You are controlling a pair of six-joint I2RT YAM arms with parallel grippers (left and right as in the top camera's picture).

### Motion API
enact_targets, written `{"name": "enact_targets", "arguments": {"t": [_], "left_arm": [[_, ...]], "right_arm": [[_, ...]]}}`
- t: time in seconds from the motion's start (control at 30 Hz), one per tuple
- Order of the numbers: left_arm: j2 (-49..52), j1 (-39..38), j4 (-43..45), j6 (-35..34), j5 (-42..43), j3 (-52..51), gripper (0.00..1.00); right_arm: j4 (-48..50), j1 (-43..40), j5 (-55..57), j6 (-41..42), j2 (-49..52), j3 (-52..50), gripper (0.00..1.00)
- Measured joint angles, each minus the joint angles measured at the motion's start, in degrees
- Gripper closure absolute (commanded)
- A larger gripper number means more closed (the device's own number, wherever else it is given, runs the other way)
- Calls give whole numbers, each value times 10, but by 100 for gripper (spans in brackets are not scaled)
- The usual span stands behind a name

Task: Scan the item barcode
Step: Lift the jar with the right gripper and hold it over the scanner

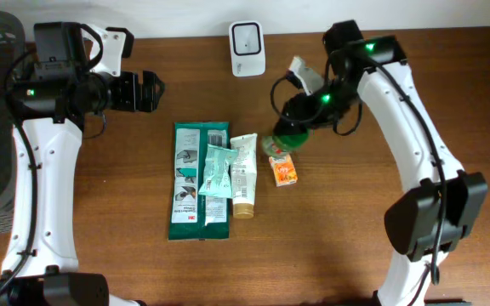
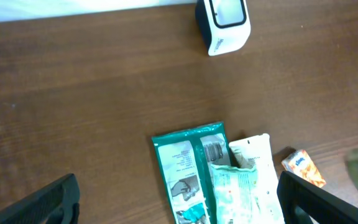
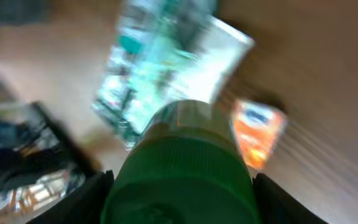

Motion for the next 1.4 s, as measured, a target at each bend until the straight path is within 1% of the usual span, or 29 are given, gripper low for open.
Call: {"name": "enact_targets", "arguments": {"t": [0.07, 0.17, 0.2, 0.23, 0.3, 0.4, 0.47, 0.5, 0.57, 0.6, 0.67, 0.7, 0.73, 0.8, 0.83, 0.87, 0.93, 1.1, 1.23, 1.3, 1.37, 1.4], "left_arm": [[0, 0, 0, 0, 0, 0, 1], [0, 0, 0, 0, 0, 0, 1], [0, 0, 1, 0, 0, 0, 1], [0, 0, 1, 0, 0, 0, 1], [0, 0, 1, 0, 0, 0, 1], [0, 0, 1, 0, 0, 0, 1], [0, 0, 1, 0, 0, 0, 1], [0, 0, 1, 0, 0, 0, 1], [0, 0, 1, 0, 0, 0, 1], [0, 0, 0, 0, 0, 0, 1], [0, 0, 0, 0, 0, 0, 1], [0, 0, 0, 0, 0, 0, 1], [0, 0, 0, 0, 0, 0, 1], [0, 0, 1, 0, 0, 0, 1], [0, 0, 1, 0, 0, 0, 1], [0, 0, 0, 0, 0, 0, 1], [0, 0, 1, 0, 0, 0, 1], [0, 0, 1, 0, 0, 0, 1], [0, 0, 1, 0, 0, 0, 1], [0, 0, 1, 0, 0, 0, 1], [0, 0, 1, 0, 0, 0, 1], [0, 0, 1, 0, 0, 0, 1]], "right_arm": [[-31, 0, -59, -60, 0, 61, 41], [-54, 0, -111, -93, 1, 124, 43], [-53, 0, -120, -97, 1, 141, 43], [-46, 0, -128, -101, 0, 154, 50], [2, 1, -110, -104, 0, 154, 52], [116, 24, 17, -96, 2, 154, 53], [199, 47, 106, -93, 13, 155, 56], [260, 62, 176, -92, 33, 155, 56], [375, 74, 268, -97, 73, 154, 55], [419, 75, 306, -117, 97, 154, 55], [514, 75, 342, -170, 140, 154, 55], [545, 75, 353, -206, 161, 154, 54], [601, 75, 360, -263, 187, 153, 55], [669, 75, 367, -321, 213, 153, 55], [706, 75, 369, -365, 237, 153, 55], [729, 75, 370, -388, 249, 153, 55], [744, 75, 370, -426, 258, 153, 55], [750, 75, 329, -444, 259, 153, 55], [750, 75, 320, -446, 271, 153, 55], [750, 75, 320, -446, 275, 153, 57], [749, 75, 316, -428, 275, 153, 57], [743, 75, 311, -405, 274, 153, 56]]}}
